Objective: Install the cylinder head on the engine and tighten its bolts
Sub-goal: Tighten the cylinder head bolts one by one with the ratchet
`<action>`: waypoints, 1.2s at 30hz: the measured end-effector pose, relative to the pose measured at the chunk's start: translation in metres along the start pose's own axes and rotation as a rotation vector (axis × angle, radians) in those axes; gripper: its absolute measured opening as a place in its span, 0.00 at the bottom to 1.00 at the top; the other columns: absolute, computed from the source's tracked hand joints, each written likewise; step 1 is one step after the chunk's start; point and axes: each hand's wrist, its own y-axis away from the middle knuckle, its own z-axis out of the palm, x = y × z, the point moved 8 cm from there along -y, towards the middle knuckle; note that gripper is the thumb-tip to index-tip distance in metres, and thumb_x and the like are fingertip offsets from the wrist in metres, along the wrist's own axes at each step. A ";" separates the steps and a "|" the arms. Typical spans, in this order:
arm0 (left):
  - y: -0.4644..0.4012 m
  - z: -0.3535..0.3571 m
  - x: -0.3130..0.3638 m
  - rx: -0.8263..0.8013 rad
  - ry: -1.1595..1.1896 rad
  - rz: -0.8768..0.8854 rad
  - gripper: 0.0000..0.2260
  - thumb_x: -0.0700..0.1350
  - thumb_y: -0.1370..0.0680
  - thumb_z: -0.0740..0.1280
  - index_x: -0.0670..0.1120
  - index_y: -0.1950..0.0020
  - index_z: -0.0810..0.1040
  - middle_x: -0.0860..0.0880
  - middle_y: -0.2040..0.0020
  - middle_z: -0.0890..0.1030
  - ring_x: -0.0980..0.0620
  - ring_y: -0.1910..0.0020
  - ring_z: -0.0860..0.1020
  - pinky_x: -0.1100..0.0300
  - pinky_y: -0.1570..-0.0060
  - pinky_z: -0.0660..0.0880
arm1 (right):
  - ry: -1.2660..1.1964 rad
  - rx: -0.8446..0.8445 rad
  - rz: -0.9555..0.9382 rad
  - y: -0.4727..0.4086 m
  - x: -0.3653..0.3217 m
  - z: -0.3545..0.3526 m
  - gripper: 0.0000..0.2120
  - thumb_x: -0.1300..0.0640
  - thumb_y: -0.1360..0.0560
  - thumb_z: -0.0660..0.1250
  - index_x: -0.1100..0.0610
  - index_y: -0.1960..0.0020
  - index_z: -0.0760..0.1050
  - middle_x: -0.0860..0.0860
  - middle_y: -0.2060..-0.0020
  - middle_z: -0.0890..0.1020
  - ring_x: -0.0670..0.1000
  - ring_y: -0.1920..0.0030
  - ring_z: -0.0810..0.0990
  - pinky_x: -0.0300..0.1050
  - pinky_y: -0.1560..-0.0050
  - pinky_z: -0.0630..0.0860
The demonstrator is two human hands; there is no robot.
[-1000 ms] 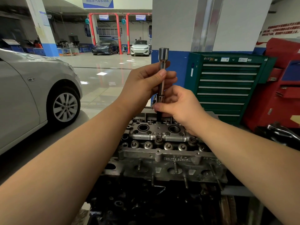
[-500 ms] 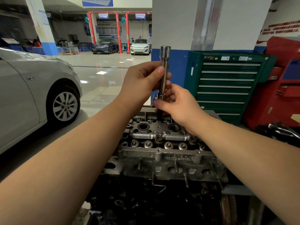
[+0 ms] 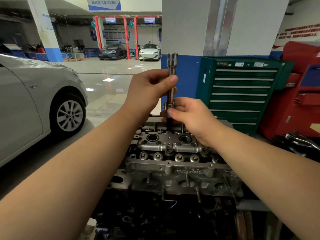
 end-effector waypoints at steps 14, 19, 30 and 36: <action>-0.001 -0.002 0.002 0.029 -0.092 0.001 0.21 0.42 0.26 0.80 0.42 0.34 0.83 0.47 0.57 0.85 0.45 0.50 0.87 0.53 0.41 0.83 | -0.029 -0.010 0.021 0.000 0.001 0.002 0.07 0.60 0.21 0.72 0.55 0.43 0.82 0.51 0.50 0.89 0.53 0.47 0.88 0.59 0.36 0.80; 0.006 0.013 0.004 -0.100 0.041 -0.012 0.19 0.39 0.23 0.75 0.40 0.33 0.80 0.43 0.51 0.87 0.43 0.52 0.87 0.47 0.45 0.83 | 0.087 0.161 0.013 0.000 -0.002 -0.008 0.20 0.50 0.34 0.83 0.55 0.50 0.79 0.54 0.57 0.87 0.56 0.55 0.87 0.58 0.48 0.83; 0.001 0.003 0.001 -0.044 -0.116 0.013 0.13 0.41 0.24 0.78 0.44 0.40 0.85 0.48 0.58 0.86 0.45 0.54 0.87 0.50 0.45 0.83 | -0.029 0.017 0.022 0.000 0.002 -0.001 0.07 0.61 0.23 0.74 0.56 0.45 0.83 0.53 0.51 0.89 0.54 0.47 0.88 0.61 0.37 0.81; 0.007 0.018 0.005 -0.157 0.000 0.000 0.18 0.37 0.19 0.70 0.39 0.28 0.76 0.43 0.46 0.86 0.46 0.51 0.84 0.49 0.47 0.82 | 0.063 0.153 0.019 -0.002 -0.001 -0.006 0.21 0.49 0.35 0.83 0.56 0.48 0.80 0.55 0.56 0.86 0.58 0.54 0.87 0.60 0.51 0.84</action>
